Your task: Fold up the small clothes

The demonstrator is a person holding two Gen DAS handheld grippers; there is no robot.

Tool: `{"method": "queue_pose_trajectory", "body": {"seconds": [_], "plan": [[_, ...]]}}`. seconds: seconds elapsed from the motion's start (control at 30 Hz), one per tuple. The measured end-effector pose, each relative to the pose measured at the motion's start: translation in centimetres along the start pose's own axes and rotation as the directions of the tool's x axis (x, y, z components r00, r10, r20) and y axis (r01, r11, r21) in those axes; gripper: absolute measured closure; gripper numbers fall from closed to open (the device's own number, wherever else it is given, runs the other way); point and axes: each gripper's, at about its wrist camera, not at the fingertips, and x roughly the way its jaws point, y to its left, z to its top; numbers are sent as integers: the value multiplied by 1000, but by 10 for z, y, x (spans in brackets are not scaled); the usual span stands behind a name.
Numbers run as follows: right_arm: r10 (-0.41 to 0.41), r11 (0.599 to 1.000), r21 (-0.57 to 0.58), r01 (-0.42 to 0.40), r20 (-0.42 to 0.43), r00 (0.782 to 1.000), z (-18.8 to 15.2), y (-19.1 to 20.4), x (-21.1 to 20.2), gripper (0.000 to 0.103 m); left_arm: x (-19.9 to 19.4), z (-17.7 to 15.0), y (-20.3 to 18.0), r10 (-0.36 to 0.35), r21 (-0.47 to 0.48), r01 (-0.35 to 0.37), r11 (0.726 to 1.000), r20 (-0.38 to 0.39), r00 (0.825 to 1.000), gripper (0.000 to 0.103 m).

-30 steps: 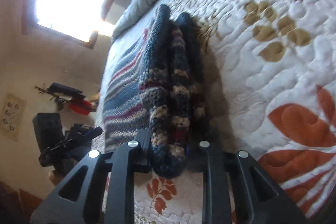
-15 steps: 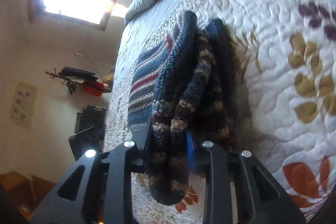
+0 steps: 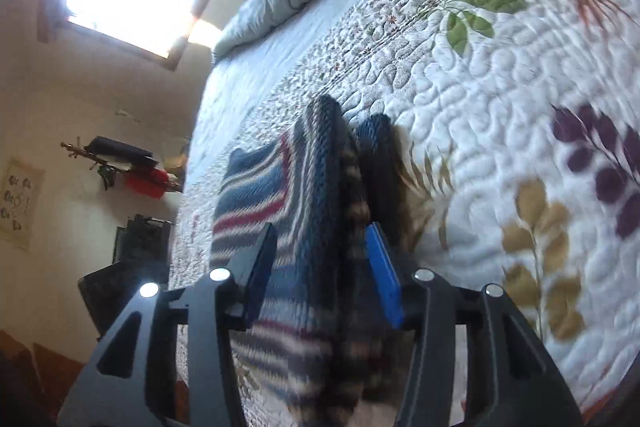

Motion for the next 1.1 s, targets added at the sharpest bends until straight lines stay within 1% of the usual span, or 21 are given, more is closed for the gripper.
{"method": "queue_pose_trajectory", "body": {"seconds": [0.07,0.13,0.17,0.2,0.27,0.33,0.4,0.43,0.5,0.6,0.63,0.7,0.73,0.77,0.83,0.87,0.9,0.93,0.97,1.0,1.1], "plan": [[-33,999,-5,32,-30,999,13,5,20,49,7,5,6,1,-22,-1,1000,-10,1000,21],[-49,999,-8,48,-74,996,21,11,39,48,16,9,12,14,-30,-15,999,-32,999,21],[-51,999,-16,50,-88,995,25,13,45,55,20,8,14,16,-34,-17,999,-37,999,21],[-68,997,-33,65,-94,993,26,12,48,82,21,8,16,13,-38,-15,999,-35,999,21],[-79,995,-68,74,-79,994,27,16,46,83,24,7,17,1,-44,-3,999,-29,1000,20],[-91,991,-103,89,-17,996,24,21,36,86,24,7,17,-4,-43,3,999,-29,1000,20],[-105,992,-72,107,35,994,24,9,32,86,25,7,14,-13,-31,12,999,-28,1000,20],[-126,990,-55,128,30,992,21,0,37,86,27,9,16,-15,-29,14,999,-28,999,20],[-131,990,-45,130,-26,991,14,-12,56,84,28,10,14,-8,-33,7,999,-31,999,20],[-75,997,-24,75,-1,997,20,-9,44,74,12,16,9,-28,-21,28,999,-15,999,20],[-78,997,-21,79,23,997,24,-6,37,73,7,19,6,-27,-8,27,1000,-5,1000,20],[-88,995,-39,91,63,994,33,3,31,60,1,25,5,-8,7,8,1000,8,1000,20],[-94,994,-45,97,66,993,37,8,33,59,-1,28,8,7,3,-7,1000,11,1000,20],[-102,993,-52,105,61,993,42,12,38,56,1,32,12,10,-8,-10,1000,6,1000,19],[-127,990,-50,128,21,992,52,16,58,42,7,35,18,14,-30,-14,999,-15,1000,19],[-149,988,-51,148,-1,989,56,16,68,41,13,37,23,24,-41,-26,999,-35,999,19],[-161,985,-59,160,-10,987,58,17,74,44,15,38,26,32,-45,-34,998,-45,999,19],[-167,984,-72,165,-12,986,59,19,79,51,18,39,29,45,-48,-47,998,-48,998,19],[-169,982,-85,167,-9,986,60,23,83,81,20,39,31,50,-50,-52,997,-53,997,19],[-169,981,-94,168,-5,986,61,25,85,91,23,40,33,47,-52,-50,997,-60,997,19],[-252,966,-68,251,-15,968,63,15,93,92,29,38,38,40,-53,-44,998,-70,997,19]]}}
